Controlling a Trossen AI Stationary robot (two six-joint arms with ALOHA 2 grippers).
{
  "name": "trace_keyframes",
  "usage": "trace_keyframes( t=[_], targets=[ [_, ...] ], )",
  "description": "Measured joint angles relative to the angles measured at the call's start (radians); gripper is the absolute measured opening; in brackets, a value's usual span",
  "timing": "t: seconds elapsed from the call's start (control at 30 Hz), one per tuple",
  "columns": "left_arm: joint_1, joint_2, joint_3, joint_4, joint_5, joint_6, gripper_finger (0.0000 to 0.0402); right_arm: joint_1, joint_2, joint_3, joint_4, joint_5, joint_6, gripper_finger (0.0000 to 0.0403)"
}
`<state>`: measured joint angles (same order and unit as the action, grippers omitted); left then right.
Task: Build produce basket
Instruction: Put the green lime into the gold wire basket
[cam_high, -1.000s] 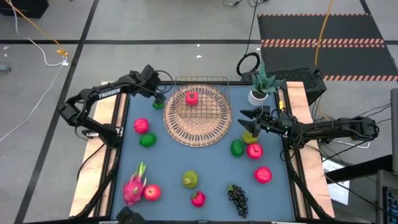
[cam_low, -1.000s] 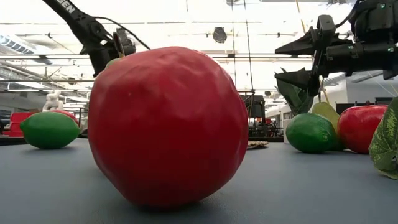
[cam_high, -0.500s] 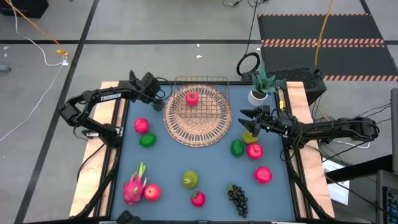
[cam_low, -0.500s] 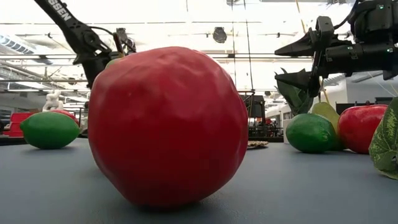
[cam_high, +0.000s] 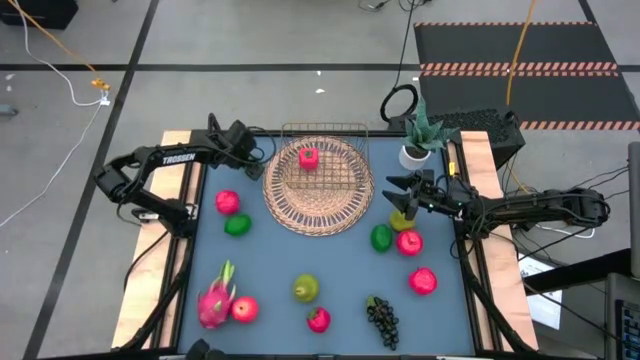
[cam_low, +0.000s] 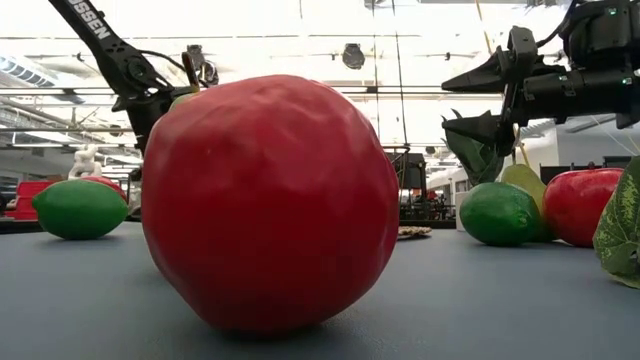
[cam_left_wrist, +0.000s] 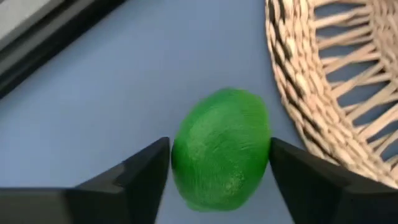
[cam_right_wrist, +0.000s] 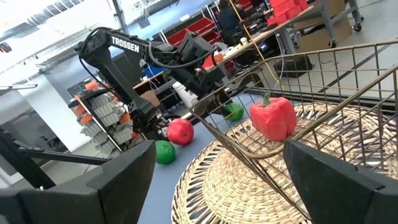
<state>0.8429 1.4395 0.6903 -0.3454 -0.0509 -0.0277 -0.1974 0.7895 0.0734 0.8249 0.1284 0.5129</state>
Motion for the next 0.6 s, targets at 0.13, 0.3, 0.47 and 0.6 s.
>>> trace_keyframes(
  t=[0.13,0.3,0.47,0.6],
  targets=[
    [0.000,0.000,0.000,0.016,0.000,0.003,0.0194,0.000,0.000,0.000,-0.006,0.000,-0.002,0.0345],
    [0.000,0.000,0.002,0.013,-0.001,-0.016,0.0171,0.000,0.000,0.000,-0.006,0.000,-0.005,0.0345],
    [0.000,-0.014,0.073,-0.031,-0.006,-0.024,0.0183,0.000,0.000,0.000,-0.008,0.001,-0.017,0.0345],
    [-0.002,-0.027,0.201,-0.056,-0.041,0.008,0.0177,-0.001,0.000,0.000,-0.008,0.002,-0.048,0.0345]
  ],
)
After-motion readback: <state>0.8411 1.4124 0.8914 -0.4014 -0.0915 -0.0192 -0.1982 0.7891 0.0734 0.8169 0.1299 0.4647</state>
